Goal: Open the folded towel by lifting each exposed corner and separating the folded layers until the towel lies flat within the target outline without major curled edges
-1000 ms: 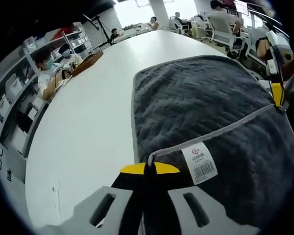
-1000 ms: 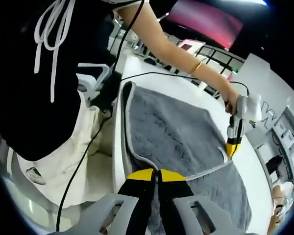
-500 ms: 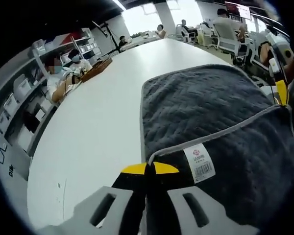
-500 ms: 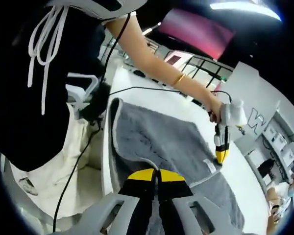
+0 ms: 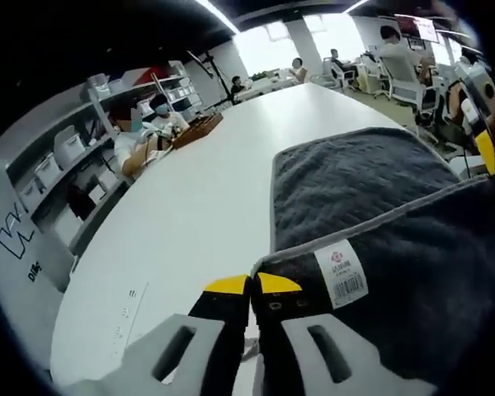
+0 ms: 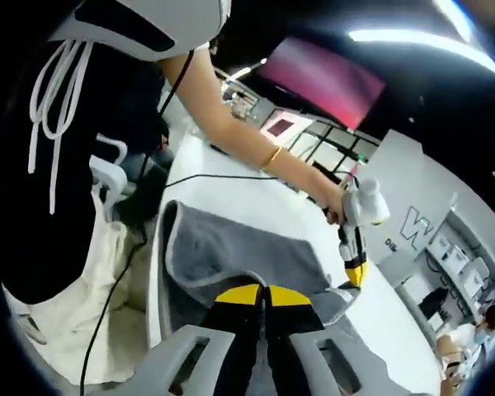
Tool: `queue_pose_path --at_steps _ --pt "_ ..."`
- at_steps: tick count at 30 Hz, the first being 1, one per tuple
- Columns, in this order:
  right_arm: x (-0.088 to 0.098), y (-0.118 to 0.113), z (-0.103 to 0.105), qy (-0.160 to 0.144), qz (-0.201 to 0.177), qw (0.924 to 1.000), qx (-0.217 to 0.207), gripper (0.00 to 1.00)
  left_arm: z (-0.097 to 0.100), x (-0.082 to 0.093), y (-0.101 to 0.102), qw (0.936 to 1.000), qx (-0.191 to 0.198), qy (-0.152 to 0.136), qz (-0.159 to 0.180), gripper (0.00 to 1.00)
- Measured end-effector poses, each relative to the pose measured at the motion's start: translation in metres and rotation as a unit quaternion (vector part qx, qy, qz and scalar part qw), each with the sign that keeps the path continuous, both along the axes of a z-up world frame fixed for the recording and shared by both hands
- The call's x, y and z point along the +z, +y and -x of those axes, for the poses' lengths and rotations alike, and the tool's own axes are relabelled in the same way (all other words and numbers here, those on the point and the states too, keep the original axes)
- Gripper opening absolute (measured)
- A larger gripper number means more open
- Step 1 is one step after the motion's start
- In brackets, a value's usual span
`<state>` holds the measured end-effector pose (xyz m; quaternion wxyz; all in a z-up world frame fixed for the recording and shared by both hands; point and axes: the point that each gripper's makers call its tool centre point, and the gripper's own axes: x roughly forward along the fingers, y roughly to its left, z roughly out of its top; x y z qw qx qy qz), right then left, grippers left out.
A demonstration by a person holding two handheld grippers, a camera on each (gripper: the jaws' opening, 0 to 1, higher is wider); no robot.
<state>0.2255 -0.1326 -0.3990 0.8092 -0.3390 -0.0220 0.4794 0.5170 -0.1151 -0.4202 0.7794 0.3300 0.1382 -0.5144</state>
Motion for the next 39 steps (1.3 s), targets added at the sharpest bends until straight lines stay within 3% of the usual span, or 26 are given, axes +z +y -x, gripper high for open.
queue_pose_path --at_steps 12,17,27,39 --pt "0.024 0.051 -0.002 -0.022 -0.04 0.9976 0.052 0.0 -0.005 0.02 0.066 0.998 0.056 -0.021 0.022 0.01" --pt "0.037 0.083 0.002 -0.029 -0.064 0.9932 0.093 0.0 -0.003 0.031 0.103 0.9955 0.084 -0.036 0.027 0.01" --pt "0.04 0.137 0.013 -0.029 -0.076 0.9853 0.15 0.0 0.004 0.041 0.163 0.9888 0.132 -0.052 0.046 0.01" --pt "0.05 0.179 0.023 -0.019 -0.112 0.9731 0.2 0.0 0.014 0.048 0.223 0.9826 0.17 -0.065 0.037 0.01"
